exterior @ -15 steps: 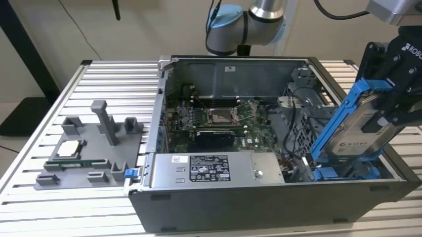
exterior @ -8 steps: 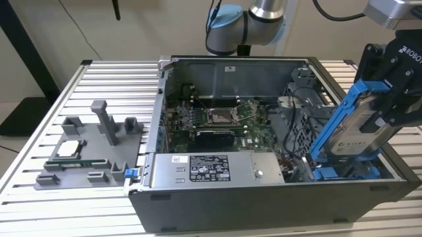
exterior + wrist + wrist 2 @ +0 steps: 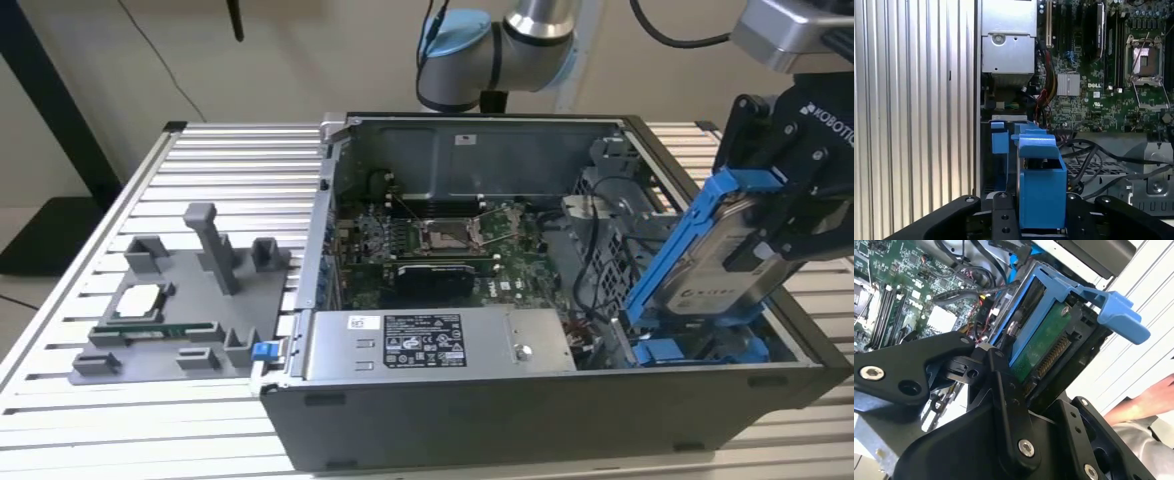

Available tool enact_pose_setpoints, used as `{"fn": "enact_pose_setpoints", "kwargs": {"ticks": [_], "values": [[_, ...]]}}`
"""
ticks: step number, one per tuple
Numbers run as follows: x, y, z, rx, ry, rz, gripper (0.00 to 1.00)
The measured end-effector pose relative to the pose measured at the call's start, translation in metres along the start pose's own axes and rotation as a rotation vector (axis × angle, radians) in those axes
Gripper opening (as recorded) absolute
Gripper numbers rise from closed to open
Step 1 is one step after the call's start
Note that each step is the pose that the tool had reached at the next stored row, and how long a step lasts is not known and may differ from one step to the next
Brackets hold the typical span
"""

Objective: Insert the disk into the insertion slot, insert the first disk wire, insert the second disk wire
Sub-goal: 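Insert the disk into the insertion slot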

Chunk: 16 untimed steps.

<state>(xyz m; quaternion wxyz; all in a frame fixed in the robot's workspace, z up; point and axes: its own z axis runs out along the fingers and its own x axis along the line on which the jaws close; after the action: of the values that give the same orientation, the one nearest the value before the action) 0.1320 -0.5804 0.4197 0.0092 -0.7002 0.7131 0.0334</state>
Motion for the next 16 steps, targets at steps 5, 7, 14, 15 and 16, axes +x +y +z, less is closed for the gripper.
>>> {"fn": "enact_pose_setpoints", "kwargs": {"ticks": [5, 7, 14, 15, 16], "values": [[0.0001, -0.0001, 0.0026, 0.0002, -0.0004, 0.0, 0.0], [0.0002, -0.0002, 0.0037, 0.0002, -0.0004, 0.0, 0.0], [0.0005, -0.0003, 0.0079, 0.0003, -0.0005, 0.0, 0.0], [0.0006, -0.0003, 0.0083, 0.0003, -0.0004, 0.0, 0.0], [0.0008, -0.0004, 0.0089, 0.0003, -0.0006, 0.0, 0.0]]}}
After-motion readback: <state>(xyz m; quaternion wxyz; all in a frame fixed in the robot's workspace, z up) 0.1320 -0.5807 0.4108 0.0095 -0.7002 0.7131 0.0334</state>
